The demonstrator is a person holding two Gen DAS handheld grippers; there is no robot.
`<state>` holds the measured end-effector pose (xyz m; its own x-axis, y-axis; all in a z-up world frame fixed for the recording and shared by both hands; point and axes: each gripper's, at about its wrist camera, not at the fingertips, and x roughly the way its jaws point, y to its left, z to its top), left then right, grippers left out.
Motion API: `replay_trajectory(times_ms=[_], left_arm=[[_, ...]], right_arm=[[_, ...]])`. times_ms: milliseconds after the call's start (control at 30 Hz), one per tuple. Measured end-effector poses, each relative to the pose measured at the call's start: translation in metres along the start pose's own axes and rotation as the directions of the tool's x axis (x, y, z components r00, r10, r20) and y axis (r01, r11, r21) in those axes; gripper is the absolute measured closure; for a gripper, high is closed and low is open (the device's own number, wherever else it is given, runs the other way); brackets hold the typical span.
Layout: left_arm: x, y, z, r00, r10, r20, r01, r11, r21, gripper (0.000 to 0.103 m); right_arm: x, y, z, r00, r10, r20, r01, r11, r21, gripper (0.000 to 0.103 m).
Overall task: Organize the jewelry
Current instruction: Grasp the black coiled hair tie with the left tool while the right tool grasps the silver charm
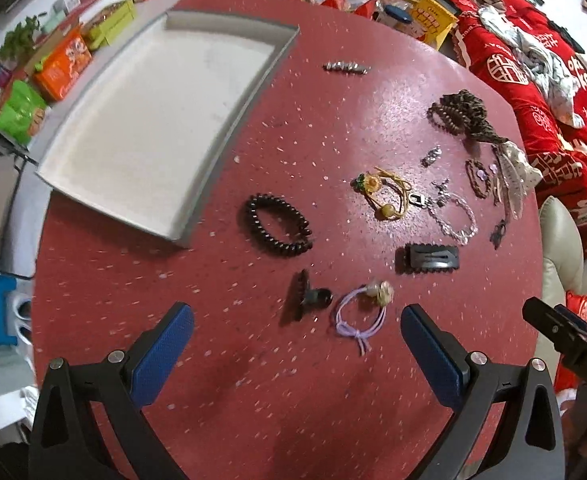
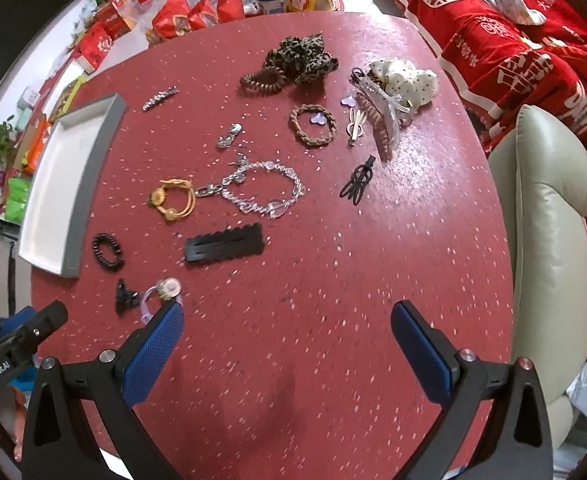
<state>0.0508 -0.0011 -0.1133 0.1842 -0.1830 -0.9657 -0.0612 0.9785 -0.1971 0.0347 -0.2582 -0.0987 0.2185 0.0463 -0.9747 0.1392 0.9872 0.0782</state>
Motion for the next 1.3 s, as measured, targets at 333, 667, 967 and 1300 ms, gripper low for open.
replay_trajectory(times_ms=[333, 667, 967, 1300], left_arm=[[0.052, -0.002, 0.024, 0.999, 0.038, -0.016, -0.038, 0.998, -0.043, 0.0], [0.08, 0.006, 0.042, 0.995, 0.096, 0.014, -0.095, 0.994, -0.063, 0.0], [0.082, 0.003, 0.053, 0.984, 0.166, 0.062, -0.163, 0.985, -0.053, 0.0], [0.077, -0.039, 0.041, 0.975, 0.187, 0.118, -0.189, 0.982, 0.001, 0.038]], right_arm=[[0.045, -0.001, 0.038, 1.0, -0.006, 0.009, 0.006, 0.997, -0.078, 0.0], [0.083, 0.031, 0.096, 0.994, 0.078, 0.075, -0.068, 0.989, -0.134, 0.0], [0.116, 0.058, 0.127, 0.995, 0.05, 0.086, -0.034, 0.982, -0.184, 0.022], [0.124, 0.077, 0.113, 0.992, -0.002, 0.124, 0.033, 0.968, -0.248, 0.034]])
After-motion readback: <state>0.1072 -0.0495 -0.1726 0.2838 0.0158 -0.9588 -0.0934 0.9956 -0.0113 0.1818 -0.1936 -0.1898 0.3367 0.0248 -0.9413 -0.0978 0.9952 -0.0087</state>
